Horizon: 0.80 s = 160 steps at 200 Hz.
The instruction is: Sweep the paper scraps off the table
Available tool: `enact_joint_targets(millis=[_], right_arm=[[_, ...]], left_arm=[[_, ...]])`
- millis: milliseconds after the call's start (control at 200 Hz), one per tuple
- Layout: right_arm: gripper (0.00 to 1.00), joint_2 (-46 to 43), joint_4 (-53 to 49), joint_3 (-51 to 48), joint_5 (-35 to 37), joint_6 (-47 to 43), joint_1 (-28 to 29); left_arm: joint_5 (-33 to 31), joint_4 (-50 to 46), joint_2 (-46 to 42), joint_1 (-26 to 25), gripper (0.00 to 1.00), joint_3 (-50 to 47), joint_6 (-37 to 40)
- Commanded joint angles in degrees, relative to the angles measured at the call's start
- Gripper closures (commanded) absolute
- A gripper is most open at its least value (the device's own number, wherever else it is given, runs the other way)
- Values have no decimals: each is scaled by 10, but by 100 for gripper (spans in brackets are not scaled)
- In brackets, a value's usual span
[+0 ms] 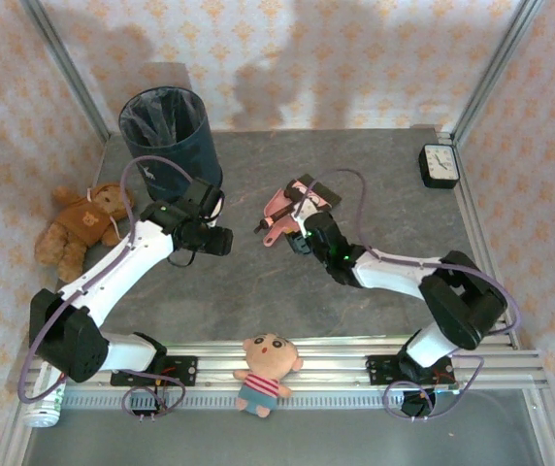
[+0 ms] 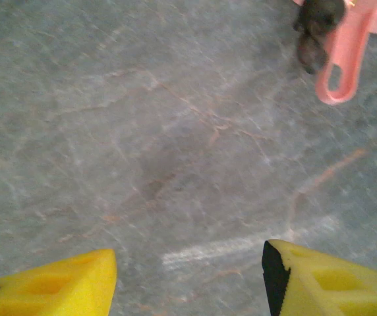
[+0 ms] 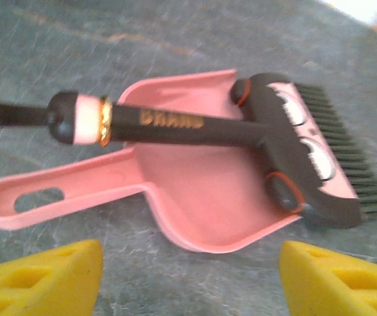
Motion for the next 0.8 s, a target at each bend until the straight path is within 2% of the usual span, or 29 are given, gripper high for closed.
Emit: enact_joint_targets(millis=[0, 160, 455, 560, 796], right_arm=[[30, -28, 5, -14, 114, 31, 4], [30, -47, 12, -26, 246, 49, 3], [30, -66, 3, -41, 394, 51, -14], [30, -82, -9, -52, 414, 67, -36], [30, -124, -37, -76, 413, 86, -95]], left_arm=[[-128, 30, 11, 4, 40, -3, 8], [-258, 82, 15, 4, 39, -22, 24], [-420, 250, -18, 4, 36, -101, 79], [-474, 320, -22, 5, 35, -136, 108], [-520, 466, -26, 14, 30, -210, 146]])
